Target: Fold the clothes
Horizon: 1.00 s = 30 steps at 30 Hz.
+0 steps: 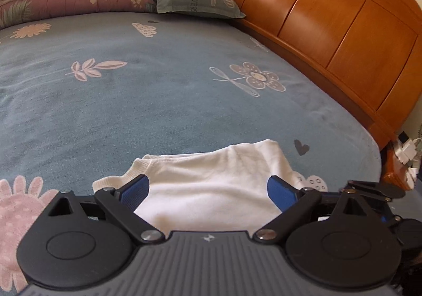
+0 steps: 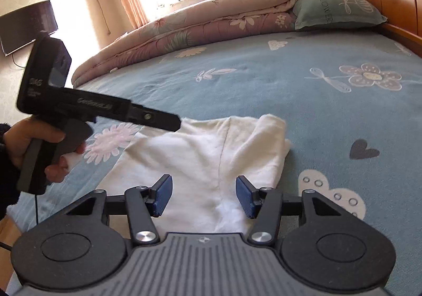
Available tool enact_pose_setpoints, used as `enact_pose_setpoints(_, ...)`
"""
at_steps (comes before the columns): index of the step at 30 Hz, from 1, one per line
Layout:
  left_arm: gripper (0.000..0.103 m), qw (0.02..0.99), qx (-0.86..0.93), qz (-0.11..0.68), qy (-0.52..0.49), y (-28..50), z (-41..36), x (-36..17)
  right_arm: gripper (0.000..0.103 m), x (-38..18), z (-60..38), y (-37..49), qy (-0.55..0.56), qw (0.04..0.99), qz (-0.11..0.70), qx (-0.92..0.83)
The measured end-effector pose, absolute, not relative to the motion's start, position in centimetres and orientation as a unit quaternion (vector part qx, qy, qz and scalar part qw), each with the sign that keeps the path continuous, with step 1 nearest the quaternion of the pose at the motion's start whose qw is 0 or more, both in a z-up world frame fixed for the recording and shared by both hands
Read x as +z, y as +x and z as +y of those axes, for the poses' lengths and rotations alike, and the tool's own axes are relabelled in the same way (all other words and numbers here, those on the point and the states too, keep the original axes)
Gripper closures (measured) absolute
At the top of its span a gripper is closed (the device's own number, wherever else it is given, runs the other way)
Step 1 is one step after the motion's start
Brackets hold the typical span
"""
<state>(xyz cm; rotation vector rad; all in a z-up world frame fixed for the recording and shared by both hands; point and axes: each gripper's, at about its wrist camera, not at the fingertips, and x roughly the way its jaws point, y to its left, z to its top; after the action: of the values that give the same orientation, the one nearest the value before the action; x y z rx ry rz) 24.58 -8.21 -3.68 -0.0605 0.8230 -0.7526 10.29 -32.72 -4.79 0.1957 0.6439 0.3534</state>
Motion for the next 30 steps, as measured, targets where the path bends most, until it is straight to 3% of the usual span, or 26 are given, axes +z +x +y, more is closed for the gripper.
enact_pose_setpoints(4,0.007,0.831,-0.383,0.397,-0.073,22.2,-7.7,-3.6,0.042,-4.8,-32.8,12.1,0.088,0.931,0.310,0.170)
enact_pose_setpoints(8,0.007,0.809,-0.350,0.459,-0.109,22.1,-7.6,-7.1,0.041,-6.8,-32.8,13.2,0.087,0.926,0.337,0.147)
enact_pose_setpoints(14,0.007,0.820,-0.348,0.435,-0.130,20.2,-7.2,-4.4,0.041,-4.9,-33.5,10.8,0.085,0.933,0.323,0.133)
enact_pose_setpoints(18,0.006,0.810,-0.352,0.441,-0.160,18.4,-6.8,-4.5,0.033,-4.1,-32.5,8.9,0.082,0.931,0.308,0.178)
enact_pose_setpoints(21,0.007,0.802,-0.322,0.475,-0.167,17.7,-6.5,-6.7,0.032,-6.1,-32.0,9.2,0.080,0.922,0.338,0.170)
enact_pose_setpoints(30,0.006,0.802,-0.321,0.476,-0.164,16.0,-6.2,-4.8,0.025,-6.5,-31.5,8.9,0.070,0.921,0.342,0.171)
